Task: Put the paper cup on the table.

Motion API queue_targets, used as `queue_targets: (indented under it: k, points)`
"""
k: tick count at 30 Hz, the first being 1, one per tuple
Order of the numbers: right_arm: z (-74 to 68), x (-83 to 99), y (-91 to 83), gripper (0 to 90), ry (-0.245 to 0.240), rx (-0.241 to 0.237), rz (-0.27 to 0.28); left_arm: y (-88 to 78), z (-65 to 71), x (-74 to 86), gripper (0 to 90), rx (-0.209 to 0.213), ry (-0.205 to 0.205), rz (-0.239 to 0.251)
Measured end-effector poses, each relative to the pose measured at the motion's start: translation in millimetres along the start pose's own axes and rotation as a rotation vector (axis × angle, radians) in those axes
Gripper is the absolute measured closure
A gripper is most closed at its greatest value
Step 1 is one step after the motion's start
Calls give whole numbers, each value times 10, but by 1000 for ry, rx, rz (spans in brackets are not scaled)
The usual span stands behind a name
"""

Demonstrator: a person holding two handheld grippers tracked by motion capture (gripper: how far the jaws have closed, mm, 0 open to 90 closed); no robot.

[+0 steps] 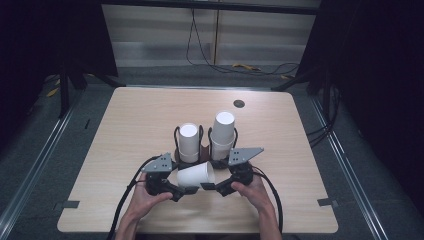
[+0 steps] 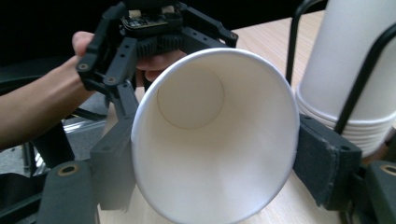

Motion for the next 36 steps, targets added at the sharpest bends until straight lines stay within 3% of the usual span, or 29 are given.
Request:
queue_targets:
  k: [7,12,13,16,20,31,33,36]
  points:
    - [50,5,-65,234,24,37,0,10,-15,34,155,-26,6,-16]
    - [95,13,-113,233,39,68,6,14,-39,79,155,-75,8,-15]
    - [101,14,-126,233,41,69,9,5,-72,101,155,-108,-2,-14]
    - [124,18,-156,233,51,87,12,-9,-106,140,155,-129,-23,-19]
    - [154,31,-201,234,67,110,6,-57,-185,140,155,-206,-41,21]
    - [215,50,-307,234,87,158,8,-149,-334,287,155,-321,-66,44]
    - [237,71,-347,234,92,173,0,-218,-427,312,156,-410,-74,66]
    - [257,90,-398,234,104,198,-7,-261,-469,323,156,-436,-72,68]
Point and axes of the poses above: each handheld gripper's, and its own axes: y roughly forward along the jaws, x roughly out of its underside, z roughly to its right, the point moved 10 cm from there along y, roughly forward along the jaws, and after that the axes turned 4 degrees about y, right-handed, at the moved point
